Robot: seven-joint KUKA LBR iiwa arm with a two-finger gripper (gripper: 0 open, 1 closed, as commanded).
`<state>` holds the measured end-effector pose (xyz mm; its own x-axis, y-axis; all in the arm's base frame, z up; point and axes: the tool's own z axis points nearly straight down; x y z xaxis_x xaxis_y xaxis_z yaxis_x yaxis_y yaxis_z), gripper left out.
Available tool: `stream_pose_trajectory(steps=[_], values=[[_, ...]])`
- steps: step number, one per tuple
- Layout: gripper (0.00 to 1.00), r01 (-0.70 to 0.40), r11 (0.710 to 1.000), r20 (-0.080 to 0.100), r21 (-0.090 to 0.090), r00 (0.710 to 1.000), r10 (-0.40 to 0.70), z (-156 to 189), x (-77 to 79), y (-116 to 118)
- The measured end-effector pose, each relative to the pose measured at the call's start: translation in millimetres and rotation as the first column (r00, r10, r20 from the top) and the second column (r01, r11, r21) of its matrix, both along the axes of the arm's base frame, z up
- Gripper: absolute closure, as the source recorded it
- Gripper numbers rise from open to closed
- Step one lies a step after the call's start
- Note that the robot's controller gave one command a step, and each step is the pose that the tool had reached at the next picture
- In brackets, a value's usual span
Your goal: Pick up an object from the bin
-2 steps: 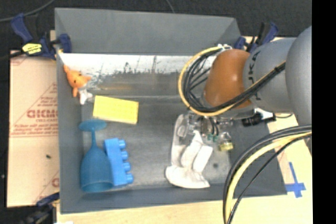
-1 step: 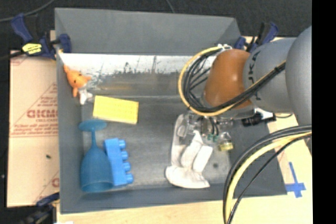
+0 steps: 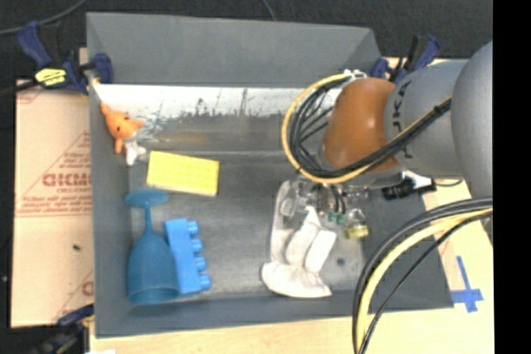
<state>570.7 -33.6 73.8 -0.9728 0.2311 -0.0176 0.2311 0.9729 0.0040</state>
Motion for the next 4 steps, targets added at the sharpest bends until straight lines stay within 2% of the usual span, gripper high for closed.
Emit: stream_pose_trajectory(steps=[1,2,3,4], values=[[1.00,-0.047,0.999,-0.001,-0.002,0.999,0.047,13.5,-15.1,2.8],[1.00,-0.047,0.999,-0.001,-0.002,0.999,0.047,13.5,-15.1,2.8],[1.00,-0.073,0.997,0.006,-0.001,0.997,0.073,31.3,-13.9,41.6],[1.00,-0.085,0.996,0.002,-0.004,0.996,0.085,17.0,-20.5,30.5]])
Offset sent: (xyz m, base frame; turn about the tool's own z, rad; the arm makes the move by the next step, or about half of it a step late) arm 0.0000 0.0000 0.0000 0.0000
